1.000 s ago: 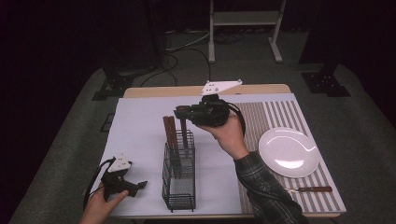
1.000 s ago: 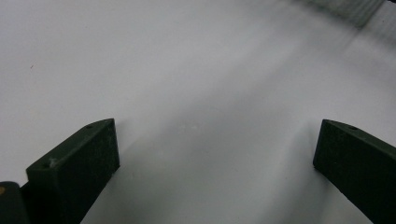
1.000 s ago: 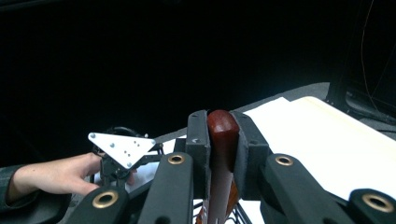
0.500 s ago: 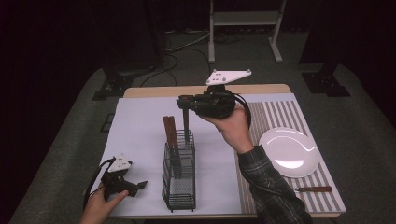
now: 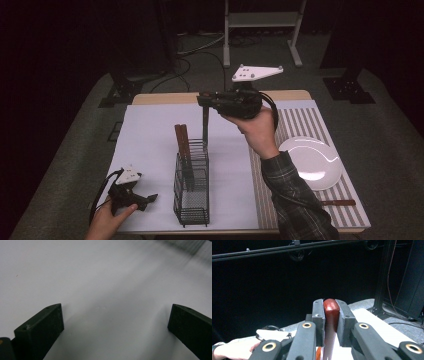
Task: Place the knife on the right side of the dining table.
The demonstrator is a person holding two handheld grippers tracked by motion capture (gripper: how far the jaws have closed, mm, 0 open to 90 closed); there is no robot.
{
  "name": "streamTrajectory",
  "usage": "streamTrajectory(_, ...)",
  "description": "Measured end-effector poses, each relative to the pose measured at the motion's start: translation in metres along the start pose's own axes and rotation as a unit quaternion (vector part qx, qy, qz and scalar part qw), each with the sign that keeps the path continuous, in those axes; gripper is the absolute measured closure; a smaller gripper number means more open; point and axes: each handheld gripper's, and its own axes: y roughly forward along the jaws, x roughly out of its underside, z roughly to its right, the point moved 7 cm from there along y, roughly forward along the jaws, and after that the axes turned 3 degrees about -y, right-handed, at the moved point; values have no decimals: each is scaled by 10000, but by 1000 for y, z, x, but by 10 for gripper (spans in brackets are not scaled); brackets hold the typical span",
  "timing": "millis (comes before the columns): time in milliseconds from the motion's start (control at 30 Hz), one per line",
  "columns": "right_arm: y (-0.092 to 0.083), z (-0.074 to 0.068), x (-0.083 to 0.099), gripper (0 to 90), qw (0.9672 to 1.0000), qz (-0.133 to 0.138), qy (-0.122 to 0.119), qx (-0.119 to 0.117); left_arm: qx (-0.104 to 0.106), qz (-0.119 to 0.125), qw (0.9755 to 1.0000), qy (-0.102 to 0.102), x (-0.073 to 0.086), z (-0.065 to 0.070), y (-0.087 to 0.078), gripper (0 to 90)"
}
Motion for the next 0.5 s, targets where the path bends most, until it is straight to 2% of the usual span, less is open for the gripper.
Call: streamTrajectory(500, -25, 16, -8, 780, 9993, 135, -42, 339, -1, 0, 10000, 3, 0, 0, 0, 0)
